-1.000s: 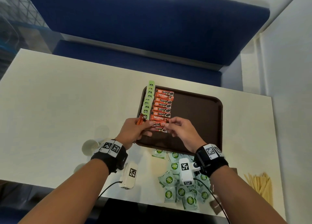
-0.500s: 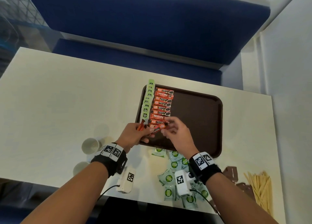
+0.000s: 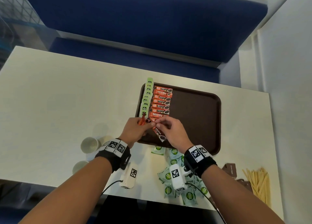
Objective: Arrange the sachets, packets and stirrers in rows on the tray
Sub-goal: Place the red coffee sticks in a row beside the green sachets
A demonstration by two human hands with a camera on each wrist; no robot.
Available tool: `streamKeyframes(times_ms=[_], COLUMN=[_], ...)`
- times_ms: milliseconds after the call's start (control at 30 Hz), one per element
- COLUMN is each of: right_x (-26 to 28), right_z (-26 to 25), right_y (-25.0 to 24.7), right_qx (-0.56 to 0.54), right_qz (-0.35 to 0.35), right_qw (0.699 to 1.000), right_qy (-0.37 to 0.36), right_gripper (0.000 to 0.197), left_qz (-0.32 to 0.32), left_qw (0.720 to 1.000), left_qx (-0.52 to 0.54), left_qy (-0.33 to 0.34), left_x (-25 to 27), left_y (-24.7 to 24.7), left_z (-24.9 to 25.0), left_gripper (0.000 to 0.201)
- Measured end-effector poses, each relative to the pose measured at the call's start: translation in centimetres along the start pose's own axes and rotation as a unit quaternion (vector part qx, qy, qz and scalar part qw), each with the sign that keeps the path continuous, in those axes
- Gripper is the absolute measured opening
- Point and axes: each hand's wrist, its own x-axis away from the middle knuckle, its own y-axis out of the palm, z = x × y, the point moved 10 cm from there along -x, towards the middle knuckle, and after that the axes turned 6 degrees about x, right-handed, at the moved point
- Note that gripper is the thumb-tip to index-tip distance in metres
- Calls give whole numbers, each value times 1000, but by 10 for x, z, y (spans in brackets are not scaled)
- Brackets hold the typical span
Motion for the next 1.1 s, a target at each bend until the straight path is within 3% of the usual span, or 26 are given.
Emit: streamKeyframes(times_ms=[167, 367, 533, 733, 1100], right_x=[10, 11, 4, 6, 3], right_z=[0, 7, 27, 21, 21], right_y=[1, 11, 25, 43, 47], right_qx=[134, 362, 458, 516, 537], right_qz=[29, 56, 65, 71, 51], right_qw=[990, 926, 881, 842, 829], right_qy=[-27, -91, -98, -142, -149], right_gripper=[19, 22, 26, 25, 28], left_qz=[66, 100, 154, 154, 143], left_qw=[997, 994, 988, 988, 989], left_qx=[29, 14, -5, 0, 11], left_qy=[-4, -30, -25, -32, -35], left_x=[2, 11, 16, 21, 22], left_y=[-6, -14, -42, -56, -54], left_z=[-12, -29, -35, -39, -42], left_gripper=[21, 14, 13, 11, 12])
